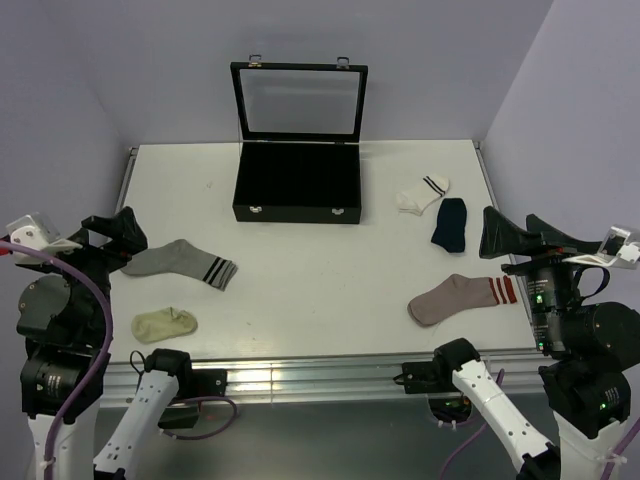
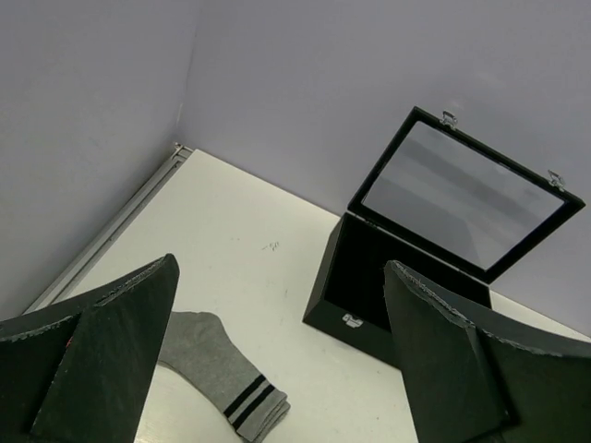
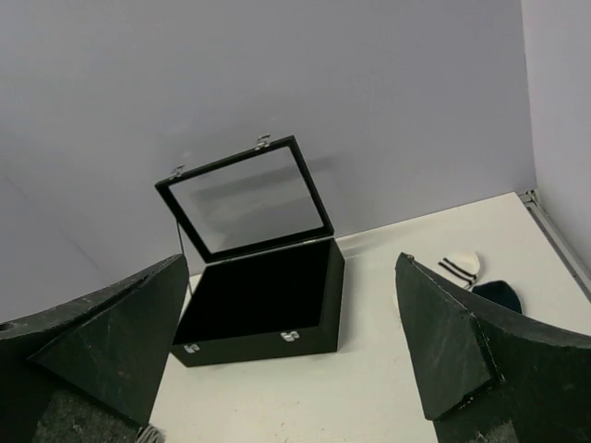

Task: Roll the socks
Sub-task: Move the sock to the center of the board.

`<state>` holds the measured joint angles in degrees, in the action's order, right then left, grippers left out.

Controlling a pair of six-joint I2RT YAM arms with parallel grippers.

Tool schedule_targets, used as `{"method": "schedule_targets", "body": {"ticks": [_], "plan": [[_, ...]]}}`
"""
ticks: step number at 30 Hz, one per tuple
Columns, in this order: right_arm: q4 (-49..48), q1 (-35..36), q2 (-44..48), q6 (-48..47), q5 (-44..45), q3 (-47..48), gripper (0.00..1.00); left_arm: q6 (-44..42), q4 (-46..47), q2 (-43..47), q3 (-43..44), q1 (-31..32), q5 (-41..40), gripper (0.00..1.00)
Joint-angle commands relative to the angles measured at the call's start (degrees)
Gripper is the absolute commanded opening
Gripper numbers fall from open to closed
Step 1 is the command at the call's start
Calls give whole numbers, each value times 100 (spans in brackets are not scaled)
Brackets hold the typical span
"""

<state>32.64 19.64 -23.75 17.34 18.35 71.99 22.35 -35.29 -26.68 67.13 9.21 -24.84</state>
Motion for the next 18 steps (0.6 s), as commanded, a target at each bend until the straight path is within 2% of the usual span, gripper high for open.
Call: {"method": "schedule_targets", "body": {"ticks": [1,9,14,18], "plan": [[-232,31,-77,-20,-51,17,100,121,-4,-118,-42,10,128,99],[-144,23,-174,190,-323,-202,100,191,-119,-522,-235,10,672,99],[-109,31,-314,269,-1217,-492,100,270,-22,-882,-726,10,1016,100],[-91,31,-402,620,-1448,-1000,100,427,144,-1418,-1044,10,1393,100]]}}
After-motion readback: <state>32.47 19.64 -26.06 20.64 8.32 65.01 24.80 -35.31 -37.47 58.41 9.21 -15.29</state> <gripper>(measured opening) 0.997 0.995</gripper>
